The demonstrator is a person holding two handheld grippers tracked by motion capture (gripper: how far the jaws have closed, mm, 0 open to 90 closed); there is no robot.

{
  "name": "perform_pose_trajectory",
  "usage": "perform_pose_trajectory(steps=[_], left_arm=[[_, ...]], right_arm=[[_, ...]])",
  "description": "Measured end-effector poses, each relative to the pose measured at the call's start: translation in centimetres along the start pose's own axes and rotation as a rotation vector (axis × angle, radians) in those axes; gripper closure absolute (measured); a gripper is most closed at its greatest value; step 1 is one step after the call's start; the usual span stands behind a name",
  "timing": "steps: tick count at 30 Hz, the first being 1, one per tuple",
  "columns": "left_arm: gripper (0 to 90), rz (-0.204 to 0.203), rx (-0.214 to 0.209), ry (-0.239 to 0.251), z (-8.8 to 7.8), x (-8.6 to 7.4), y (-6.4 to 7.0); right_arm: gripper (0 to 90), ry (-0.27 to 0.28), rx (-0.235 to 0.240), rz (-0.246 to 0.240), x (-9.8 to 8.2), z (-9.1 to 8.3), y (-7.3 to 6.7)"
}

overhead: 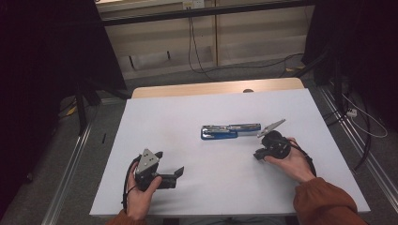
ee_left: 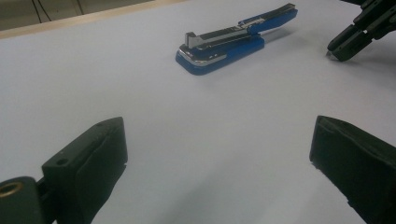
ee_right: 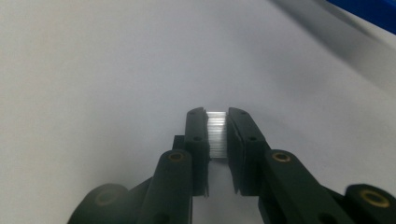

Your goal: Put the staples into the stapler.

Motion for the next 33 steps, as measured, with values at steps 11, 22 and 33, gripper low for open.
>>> perform_pose_trajectory(steps=[11,22,33], left_arm=[[4.2,0.001,0.003,0.021,-0.3,0.1,0.1],[4.2,-0.002,0.004,0.025,-0.3,0.2,-0.1],[4.0,-0.013,0.033,0.046,-0.6,0.3,-0.5]], right_arm=[[79.2,0.032,0.003,0.008,0.1,-0.2,0.2],[79.3,0.095,0.001,0.034,0.3,-1.1,0.8],[79.2,0.153,0.005,0.037,0.9,-1.3,0.9]])
Point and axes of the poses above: each handheld gripper's, and its own axes: z roughly forward along the jaws, x roughly out of its top, y roughly to its right, the point moved 3 cm from there along z, roughly forward along the jaws, and after that the axes turned 2 degrees about x, right-handed, at the moved point
